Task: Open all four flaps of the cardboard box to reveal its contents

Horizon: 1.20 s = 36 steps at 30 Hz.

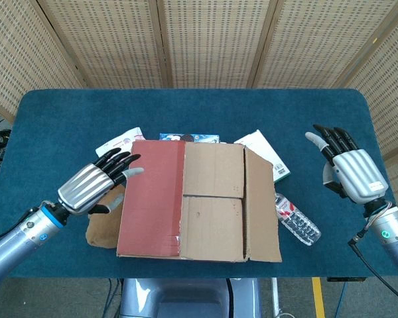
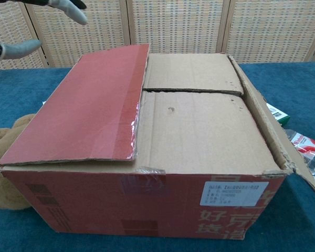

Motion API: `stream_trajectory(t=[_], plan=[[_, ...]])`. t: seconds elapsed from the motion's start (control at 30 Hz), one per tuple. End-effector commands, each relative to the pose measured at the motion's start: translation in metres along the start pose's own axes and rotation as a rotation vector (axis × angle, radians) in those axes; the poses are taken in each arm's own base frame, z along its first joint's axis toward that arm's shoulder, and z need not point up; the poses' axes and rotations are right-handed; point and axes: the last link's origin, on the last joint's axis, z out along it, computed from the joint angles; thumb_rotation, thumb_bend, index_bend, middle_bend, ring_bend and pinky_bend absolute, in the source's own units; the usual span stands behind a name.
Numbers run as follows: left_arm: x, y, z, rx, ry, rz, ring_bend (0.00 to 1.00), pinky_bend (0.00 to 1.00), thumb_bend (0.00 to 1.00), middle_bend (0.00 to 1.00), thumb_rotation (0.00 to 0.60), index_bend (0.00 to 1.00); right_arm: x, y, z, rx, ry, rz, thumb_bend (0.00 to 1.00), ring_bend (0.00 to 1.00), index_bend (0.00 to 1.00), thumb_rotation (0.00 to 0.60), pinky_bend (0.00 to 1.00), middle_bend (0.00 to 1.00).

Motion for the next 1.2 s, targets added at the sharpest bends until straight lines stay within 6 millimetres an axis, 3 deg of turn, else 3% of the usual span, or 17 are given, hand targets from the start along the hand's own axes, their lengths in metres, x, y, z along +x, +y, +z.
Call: stream_trajectory(t=[0.03,0.2,0.27,0.6,0.93,1.2], plan=[[0.000,0.010,0.019,-0.062,-0.035,-0.010,0.00,0.00,0.64,0.00,0.506,0.12,-0.007,0.004,-0.007,-0.037,0.016,0.013,0.93,0.00,0.05,0.600,0.00,0.00],[0.000,0.021,0.038,-0.119,-0.068,-0.022,0.00,0.00,0.87,0.00,0.434,0.13,-0.013,0.009,-0.013,-0.068,0.023,0.010,0.93,0.00,0.05,0.600,0.00,0.00],[0.001,0.026,0.047,-0.144,-0.073,-0.020,0.00,0.00,0.91,0.00,0.430,0.13,-0.016,0.012,-0.016,-0.084,0.025,0.007,0.93,0.00,0.05,0.600,0.00,0.00],[-0.002,0.058,0.095,-0.255,-0.143,-0.033,0.00,0.00,1.00,0.11,0.430,0.18,-0.024,0.026,-0.030,-0.152,0.041,0.024,0.95,0.00,0.05,0.600,0.00,0.00],[-0.009,0.072,0.113,-0.286,-0.196,-0.035,0.04,0.00,1.00,0.23,0.428,0.25,-0.026,0.033,-0.038,-0.177,0.044,0.037,0.96,0.00,0.05,0.600,0.00,0.00],[-0.019,0.065,0.109,-0.254,-0.240,-0.028,0.09,0.00,1.00,0.29,0.429,0.33,-0.031,0.039,-0.043,-0.200,0.043,0.067,0.96,0.00,0.05,0.600,0.00,0.00]])
